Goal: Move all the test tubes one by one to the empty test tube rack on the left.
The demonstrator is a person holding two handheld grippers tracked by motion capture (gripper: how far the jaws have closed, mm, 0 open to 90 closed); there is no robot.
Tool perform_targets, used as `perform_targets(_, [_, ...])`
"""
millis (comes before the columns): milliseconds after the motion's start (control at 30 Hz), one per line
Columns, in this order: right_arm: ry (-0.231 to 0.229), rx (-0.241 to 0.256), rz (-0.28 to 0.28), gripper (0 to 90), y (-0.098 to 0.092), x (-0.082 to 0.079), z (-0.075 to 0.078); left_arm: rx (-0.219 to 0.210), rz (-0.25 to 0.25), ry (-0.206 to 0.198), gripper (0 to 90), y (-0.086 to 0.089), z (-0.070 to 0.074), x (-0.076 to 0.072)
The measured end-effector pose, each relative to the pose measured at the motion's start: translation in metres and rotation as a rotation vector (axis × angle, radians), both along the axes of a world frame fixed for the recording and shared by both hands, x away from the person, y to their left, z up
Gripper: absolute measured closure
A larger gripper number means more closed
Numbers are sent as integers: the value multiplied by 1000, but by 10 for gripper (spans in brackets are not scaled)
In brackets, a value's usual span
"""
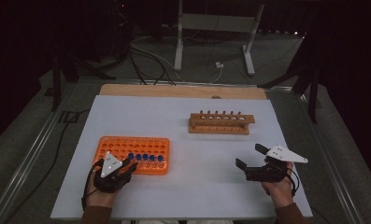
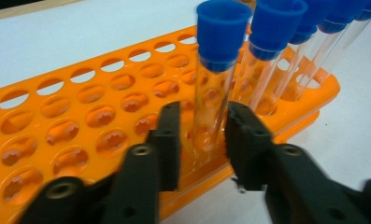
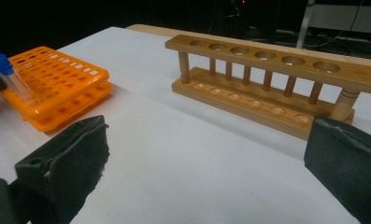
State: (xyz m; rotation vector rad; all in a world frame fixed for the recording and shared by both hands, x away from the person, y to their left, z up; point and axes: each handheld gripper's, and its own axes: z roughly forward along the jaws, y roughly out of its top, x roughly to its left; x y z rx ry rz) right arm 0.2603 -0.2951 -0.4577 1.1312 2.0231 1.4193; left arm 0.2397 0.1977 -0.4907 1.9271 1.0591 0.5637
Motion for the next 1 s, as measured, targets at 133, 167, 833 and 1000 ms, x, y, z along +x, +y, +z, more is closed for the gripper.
perform_targets(133, [-19,8,-7,2,-3,-3,-1,-60,6,-34,528,15,8,-5])
perform_targets(167, [-26,14,-8,2,-3,-4,-1,-83,11,-48,506,19,10,-6])
perform_targets(833, [-79,26,-74,2,-14,-8,-11,-226,194,-227,8,55,29,-12])
perform_targets(1000, [-77,14,-76,2,-13,-8,-13,-218,219,-235,7,53,26,-11])
